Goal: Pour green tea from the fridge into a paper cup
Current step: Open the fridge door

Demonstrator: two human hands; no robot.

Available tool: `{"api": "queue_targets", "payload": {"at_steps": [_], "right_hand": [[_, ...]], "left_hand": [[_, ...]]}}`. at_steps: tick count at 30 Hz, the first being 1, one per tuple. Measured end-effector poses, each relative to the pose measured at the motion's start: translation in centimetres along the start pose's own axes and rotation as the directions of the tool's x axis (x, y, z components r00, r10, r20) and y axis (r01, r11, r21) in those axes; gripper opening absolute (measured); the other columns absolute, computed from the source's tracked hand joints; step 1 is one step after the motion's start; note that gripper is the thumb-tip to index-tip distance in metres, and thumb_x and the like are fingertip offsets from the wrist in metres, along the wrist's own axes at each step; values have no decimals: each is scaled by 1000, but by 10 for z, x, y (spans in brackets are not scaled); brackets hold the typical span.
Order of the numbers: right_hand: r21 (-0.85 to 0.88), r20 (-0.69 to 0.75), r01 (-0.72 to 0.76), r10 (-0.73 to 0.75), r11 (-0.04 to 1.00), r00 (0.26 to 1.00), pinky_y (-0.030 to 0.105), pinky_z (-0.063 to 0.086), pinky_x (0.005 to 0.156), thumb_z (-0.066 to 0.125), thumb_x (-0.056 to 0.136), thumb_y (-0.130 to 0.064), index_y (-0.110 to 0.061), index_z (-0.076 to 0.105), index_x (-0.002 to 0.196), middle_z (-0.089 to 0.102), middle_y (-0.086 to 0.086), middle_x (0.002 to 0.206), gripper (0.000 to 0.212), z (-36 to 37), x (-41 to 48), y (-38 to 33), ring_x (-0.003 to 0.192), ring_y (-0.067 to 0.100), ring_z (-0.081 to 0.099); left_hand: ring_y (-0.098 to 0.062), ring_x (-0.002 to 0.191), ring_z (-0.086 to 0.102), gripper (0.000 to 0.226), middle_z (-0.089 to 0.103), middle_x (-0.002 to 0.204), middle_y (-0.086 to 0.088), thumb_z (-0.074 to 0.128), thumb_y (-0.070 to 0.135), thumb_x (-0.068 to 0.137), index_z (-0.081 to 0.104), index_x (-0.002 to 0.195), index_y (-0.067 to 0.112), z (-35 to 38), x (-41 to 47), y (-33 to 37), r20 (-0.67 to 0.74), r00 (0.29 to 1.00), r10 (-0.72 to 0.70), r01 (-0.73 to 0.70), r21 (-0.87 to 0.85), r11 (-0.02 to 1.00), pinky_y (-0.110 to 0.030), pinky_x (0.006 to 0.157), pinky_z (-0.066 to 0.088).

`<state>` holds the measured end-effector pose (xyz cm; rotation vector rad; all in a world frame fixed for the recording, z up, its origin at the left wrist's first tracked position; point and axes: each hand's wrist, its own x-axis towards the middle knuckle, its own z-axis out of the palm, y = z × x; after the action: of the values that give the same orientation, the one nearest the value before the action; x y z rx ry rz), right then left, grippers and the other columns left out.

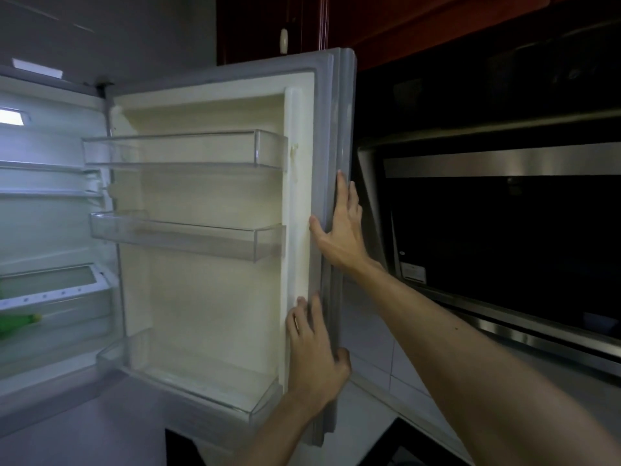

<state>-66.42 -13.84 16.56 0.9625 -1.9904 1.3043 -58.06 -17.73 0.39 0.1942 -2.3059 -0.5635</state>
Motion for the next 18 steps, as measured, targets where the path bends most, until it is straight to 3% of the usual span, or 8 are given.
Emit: {"api": "queue_targets", "payload": {"at_steps": [4,18], "right_hand": [[6,-4,4,-4,1000,1000,60,10,116,60,94,-27,-44,-12,152,-13,1,164,94,1,6,9,150,34,-5],[-5,38,32,-32,999,999,55,5,115,59,95,-28,-39,-15,153,-18,1,163,94,1,15,25,150,34,-9]], "left_hand": [[-26,141,6,100,1,158,-8,54,31,75,-9,152,17,9,4,-5,-1,1000,23,-23,13,1000,-32,117,6],[-31,138,18,102,16,154,-16,54,34,69,1,152,9,19,15,6,-30,999,-16,18,62,998,-38,119,13]]}}
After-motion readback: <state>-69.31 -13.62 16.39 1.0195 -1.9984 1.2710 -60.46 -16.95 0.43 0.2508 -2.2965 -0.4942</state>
